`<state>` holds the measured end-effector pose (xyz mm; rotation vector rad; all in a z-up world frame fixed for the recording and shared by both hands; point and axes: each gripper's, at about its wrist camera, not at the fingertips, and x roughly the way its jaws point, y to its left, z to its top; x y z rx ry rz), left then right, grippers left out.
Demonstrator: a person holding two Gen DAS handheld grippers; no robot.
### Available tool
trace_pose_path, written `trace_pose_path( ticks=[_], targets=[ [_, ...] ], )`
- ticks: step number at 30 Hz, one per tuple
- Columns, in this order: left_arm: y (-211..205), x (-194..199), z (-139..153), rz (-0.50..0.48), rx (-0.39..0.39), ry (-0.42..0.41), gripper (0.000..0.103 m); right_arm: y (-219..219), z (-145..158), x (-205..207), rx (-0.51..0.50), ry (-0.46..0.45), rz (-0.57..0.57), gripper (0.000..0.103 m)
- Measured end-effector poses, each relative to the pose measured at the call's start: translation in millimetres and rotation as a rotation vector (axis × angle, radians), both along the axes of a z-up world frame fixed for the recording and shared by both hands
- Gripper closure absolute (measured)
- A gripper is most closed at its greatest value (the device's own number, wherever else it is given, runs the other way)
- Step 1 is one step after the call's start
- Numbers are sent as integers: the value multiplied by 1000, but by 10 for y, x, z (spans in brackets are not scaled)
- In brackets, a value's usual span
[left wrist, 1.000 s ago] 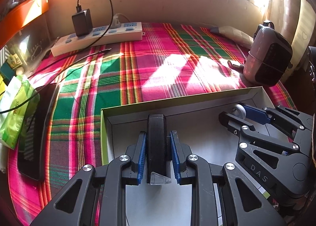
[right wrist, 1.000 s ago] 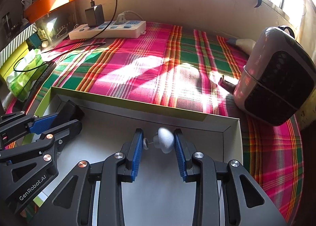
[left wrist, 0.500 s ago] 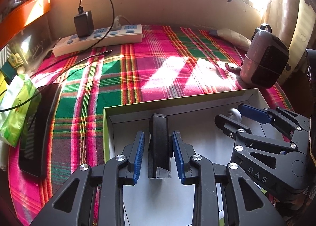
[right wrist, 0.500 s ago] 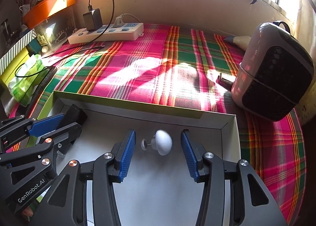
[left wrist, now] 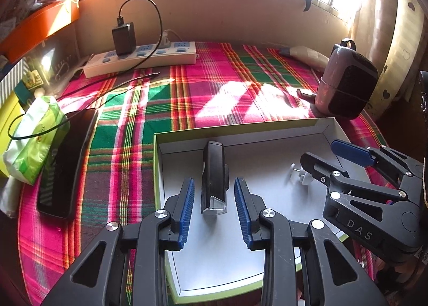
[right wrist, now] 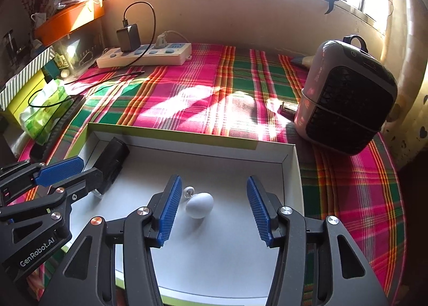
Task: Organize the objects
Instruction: 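Open both grippers to drop the flashlight and egg toy into the box, then move both grippers back toward the remaining objects on the cloth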
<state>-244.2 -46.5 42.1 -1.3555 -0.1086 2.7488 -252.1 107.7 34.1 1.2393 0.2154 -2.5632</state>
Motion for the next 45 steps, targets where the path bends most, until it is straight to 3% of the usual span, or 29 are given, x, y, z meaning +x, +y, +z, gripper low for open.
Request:
trace_pose_path(
  ticks=[21, 39, 45],
  targets=[
    [-59, 751, 205, 34, 10, 105, 74, 288, 208, 720, -67, 78, -53, 51],
    [-180, 1323, 81, 37, 73, 106, 74, 492, 143, 1276, -83, 111, -60, 51],
    [-170, 1533, 52, -9, 80, 106, 74, 576, 111, 1431, -96, 117, -65, 51]
  ],
)
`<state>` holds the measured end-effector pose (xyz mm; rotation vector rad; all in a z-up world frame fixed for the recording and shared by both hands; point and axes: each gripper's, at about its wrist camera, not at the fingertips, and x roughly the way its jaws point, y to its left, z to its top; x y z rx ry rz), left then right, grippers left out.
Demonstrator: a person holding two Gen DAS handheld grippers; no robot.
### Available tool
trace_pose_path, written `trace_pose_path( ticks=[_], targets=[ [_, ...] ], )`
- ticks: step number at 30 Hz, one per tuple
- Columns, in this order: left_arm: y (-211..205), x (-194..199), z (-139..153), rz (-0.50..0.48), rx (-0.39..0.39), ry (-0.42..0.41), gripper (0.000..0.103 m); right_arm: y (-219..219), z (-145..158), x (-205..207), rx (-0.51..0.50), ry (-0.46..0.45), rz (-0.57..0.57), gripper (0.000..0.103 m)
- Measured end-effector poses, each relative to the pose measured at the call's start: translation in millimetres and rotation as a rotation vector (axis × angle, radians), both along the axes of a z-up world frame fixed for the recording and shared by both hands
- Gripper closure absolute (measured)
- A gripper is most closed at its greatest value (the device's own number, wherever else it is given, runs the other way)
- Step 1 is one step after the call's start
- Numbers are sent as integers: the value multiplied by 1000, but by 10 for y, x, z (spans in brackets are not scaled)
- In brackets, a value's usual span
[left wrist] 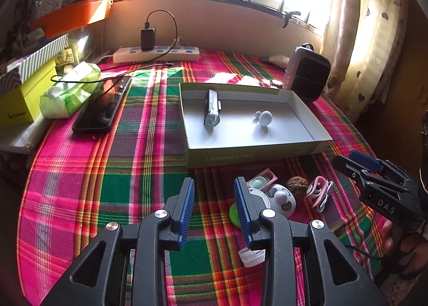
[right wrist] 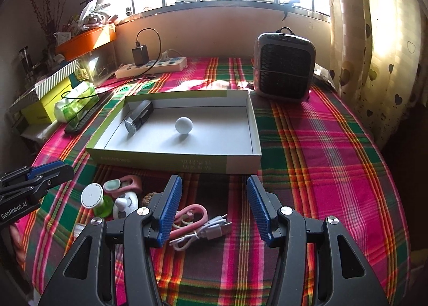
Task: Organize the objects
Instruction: 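Move both grippers back toward the remaining objects on the cloth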
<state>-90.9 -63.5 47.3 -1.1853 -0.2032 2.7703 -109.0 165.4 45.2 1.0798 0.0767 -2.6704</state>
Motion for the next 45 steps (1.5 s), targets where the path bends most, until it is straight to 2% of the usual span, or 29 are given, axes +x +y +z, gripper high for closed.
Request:
trace_pose_path(
  ticks=[10, 13, 22, 30, 38, 40, 42, 45],
  targets=[
    [81, 270, -116, -112, 45, -30, 73, 2, -93, 197, -5, -9, 25, 51],
    [121, 332, -147, -150, 65, -34, 70, -9, -120, 257, -11, -14, 32, 51],
    [237, 370, -251, -202, 65, -63, 66, -42, -138, 353, -10, -18, 42, 51],
    [288, 313, -349, -208, 50, -87, 66, -105, -174, 397, -5, -26, 55, 50],
    [263, 295, -380, -213, 69, -84, 66, -205, -208, 411, 7, -36, 77, 50],
    [243, 290, -380, -206, 79, -84, 68, -227, -215, 414, 11, -37, 82, 50],
    [227, 288, -384, -199, 76, -83, 73, -249, -226, 418, 14, -40, 85, 50],
    [200, 287, -387, -197, 86, -81, 74, -280, -240, 424, 20, -43, 92, 50]
  ],
)
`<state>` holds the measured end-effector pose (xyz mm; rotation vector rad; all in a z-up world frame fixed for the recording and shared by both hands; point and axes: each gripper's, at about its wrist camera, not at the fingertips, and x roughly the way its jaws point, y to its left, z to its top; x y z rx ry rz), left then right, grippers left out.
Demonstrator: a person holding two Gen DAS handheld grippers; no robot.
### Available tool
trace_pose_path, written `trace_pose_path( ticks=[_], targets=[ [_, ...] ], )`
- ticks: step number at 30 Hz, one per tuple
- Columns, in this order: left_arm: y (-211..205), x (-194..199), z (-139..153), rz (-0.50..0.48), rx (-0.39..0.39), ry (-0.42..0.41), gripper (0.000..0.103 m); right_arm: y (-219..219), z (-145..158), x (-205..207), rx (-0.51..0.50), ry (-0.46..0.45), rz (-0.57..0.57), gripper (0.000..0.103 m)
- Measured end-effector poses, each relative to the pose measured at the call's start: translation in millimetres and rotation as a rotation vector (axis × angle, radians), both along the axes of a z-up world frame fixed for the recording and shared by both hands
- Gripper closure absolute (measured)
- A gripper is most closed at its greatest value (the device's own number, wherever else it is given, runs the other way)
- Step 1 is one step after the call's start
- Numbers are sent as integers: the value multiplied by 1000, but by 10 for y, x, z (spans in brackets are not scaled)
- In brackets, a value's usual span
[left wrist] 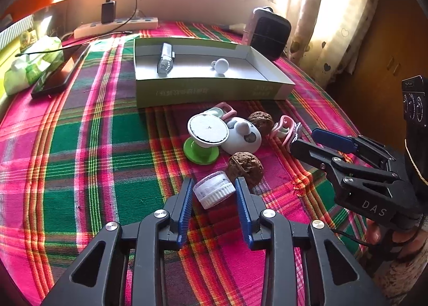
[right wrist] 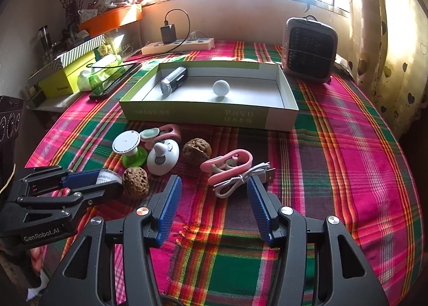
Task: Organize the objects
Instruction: 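Move both grippers back toward the remaining objects on the cloth, then grasp the white round container with the left gripper while the right gripper approaches a walnut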
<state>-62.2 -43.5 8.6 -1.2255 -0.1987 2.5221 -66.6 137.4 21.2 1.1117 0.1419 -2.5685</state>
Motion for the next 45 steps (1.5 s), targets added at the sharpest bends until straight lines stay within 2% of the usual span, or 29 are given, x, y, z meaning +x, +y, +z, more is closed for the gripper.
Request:
trace_pose_path(
  ticks=[7, 19, 30, 42, 45],
  targets=[
    [-52, 8, 2, 17, -1, 6, 74, -84, -5, 16, 7, -4, 21, 50],
    [-269, 20, -15, 93, -7, 4, 74, -402, -31, 101, -17, -2, 168, 50],
    [-309, 19, -25, 101, -1, 5, 74, -569, -157, 55, 20, -44, 193, 50],
    [-301, 15, -21, 102, 1, 5, 74, -578, -184, 39, 30, -45, 182, 51],
    [-303, 16, -22, 102, -1, 6, 74, -593, -189, 43, 28, -48, 194, 57]
  ],
)
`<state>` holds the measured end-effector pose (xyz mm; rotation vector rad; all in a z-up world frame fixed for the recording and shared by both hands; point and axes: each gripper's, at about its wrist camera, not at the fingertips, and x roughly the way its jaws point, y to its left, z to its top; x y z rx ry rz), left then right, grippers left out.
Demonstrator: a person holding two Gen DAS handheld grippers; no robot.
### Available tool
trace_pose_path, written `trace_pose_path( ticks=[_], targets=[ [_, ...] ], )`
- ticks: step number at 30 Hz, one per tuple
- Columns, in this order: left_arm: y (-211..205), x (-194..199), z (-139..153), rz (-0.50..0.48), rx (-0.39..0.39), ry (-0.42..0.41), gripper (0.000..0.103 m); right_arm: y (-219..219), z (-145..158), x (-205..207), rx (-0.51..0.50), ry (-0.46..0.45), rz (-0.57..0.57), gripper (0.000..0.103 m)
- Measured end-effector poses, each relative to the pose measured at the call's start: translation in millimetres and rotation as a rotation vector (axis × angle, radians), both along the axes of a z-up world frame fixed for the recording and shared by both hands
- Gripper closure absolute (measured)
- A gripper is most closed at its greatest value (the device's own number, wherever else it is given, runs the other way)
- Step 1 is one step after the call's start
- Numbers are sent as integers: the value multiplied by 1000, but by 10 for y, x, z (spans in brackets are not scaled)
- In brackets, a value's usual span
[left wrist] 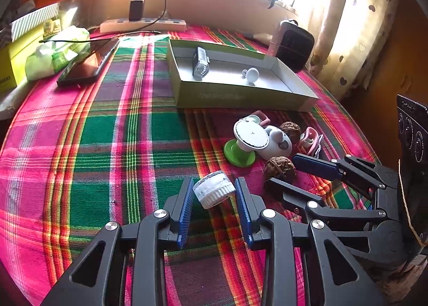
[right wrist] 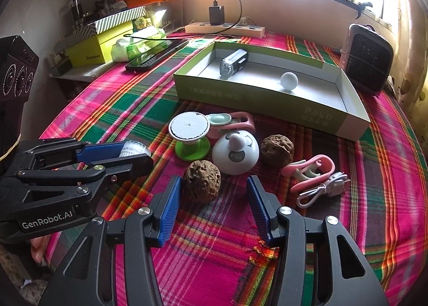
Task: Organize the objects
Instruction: 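Grasp the white round container with the left gripper while the right gripper approaches a walnut, then close the right gripper on the large walnut and lift both objects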
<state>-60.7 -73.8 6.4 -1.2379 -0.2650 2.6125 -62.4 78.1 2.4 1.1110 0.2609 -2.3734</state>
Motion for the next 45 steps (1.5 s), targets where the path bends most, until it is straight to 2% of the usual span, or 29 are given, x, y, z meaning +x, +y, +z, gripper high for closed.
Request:
trace_pose_path(
  ticks=[6, 30, 45],
  targets=[
    [-4, -5, -4, 0, -2, 1, 74, -40, -15, 22, 12, 3, 19, 72],
    [7, -5, -3, -1, -6, 1, 74, -49, -16, 31, 13, 7, 24, 72],
    [46, -8, 46, -7, -49, 6, 74, -12, 26, 27, 7, 17, 12, 72]
  ],
)
